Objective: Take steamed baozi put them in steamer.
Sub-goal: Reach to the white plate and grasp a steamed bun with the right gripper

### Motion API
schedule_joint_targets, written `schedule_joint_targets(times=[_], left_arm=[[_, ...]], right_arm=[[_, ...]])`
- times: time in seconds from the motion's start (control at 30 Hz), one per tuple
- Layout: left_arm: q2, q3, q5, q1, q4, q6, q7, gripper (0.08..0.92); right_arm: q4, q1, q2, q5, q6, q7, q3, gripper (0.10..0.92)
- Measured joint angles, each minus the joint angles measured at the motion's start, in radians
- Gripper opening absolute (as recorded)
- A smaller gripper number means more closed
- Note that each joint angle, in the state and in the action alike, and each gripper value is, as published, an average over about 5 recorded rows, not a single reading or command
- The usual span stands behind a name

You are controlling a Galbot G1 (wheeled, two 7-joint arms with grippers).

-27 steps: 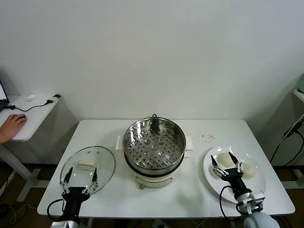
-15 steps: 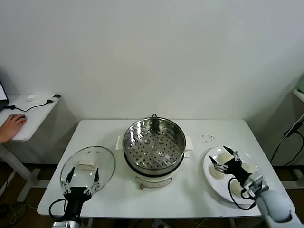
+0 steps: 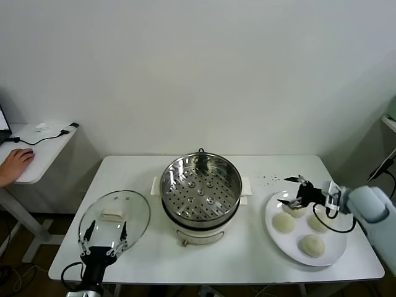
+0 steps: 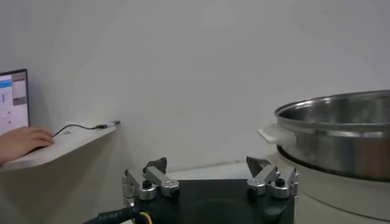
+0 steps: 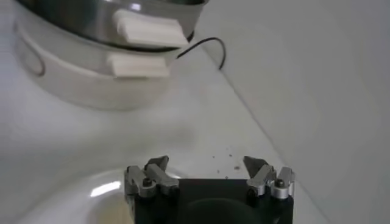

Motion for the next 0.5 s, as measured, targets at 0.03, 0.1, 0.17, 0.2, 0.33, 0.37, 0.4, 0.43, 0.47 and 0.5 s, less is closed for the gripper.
schedule_joint_targets(times=[0.03, 0.1, 0.17, 0.2, 0.33, 0.37, 0.4, 0.43, 0.47, 0.5], left_arm=[[0.000, 0.000, 0.000, 0.000, 0.000, 0.000, 0.000, 0.823], [0.001, -0.001, -0.001, 0.001, 0.000, 0.000, 0.000, 0.823], [0.004, -0.002, -0.002, 0.004, 0.000, 0.000, 0.000, 0.823], [0.005, -0.002, -0.003, 0.005, 0.000, 0.000, 0.000, 0.823], [0.006, -0.002, -0.003, 0.007, 0.000, 0.000, -0.001, 0.823], [0.006, -0.001, -0.004, 0.008, 0.001, 0.000, -0.001, 0.823], [0.005, -0.001, -0.004, 0.009, 0.001, -0.001, -0.002, 0.823], [0.004, -0.002, -0.005, 0.011, 0.001, -0.001, -0.002, 0.823], [0.003, -0.002, -0.006, 0.012, 0.001, -0.002, -0.002, 0.823], [0.002, -0.002, -0.007, 0.013, 0.002, -0.002, -0.002, 0.823]], right_arm=[[-0.008, 0.051, -0.018, -0.001, 0.004, -0.024, -0.055, 0.823], [-0.023, 0.152, -0.048, -0.002, 0.012, -0.068, -0.169, 0.823], [-0.039, 0.256, -0.070, -0.003, 0.020, -0.106, -0.288, 0.823], [-0.046, 0.306, -0.077, -0.004, 0.023, -0.122, -0.346, 0.823], [-0.079, 0.484, -0.095, -0.005, 0.029, -0.168, -0.570, 0.823], [-0.086, 0.520, -0.098, -0.005, 0.029, -0.176, -0.621, 0.823], [-0.094, 0.553, -0.100, -0.005, 0.030, -0.183, -0.670, 0.823], [-0.102, 0.582, -0.101, -0.006, 0.030, -0.189, -0.714, 0.823], [-0.110, 0.609, -0.101, -0.007, 0.031, -0.195, -0.754, 0.823], [-0.119, 0.633, -0.101, -0.008, 0.030, -0.199, -0.789, 0.823]])
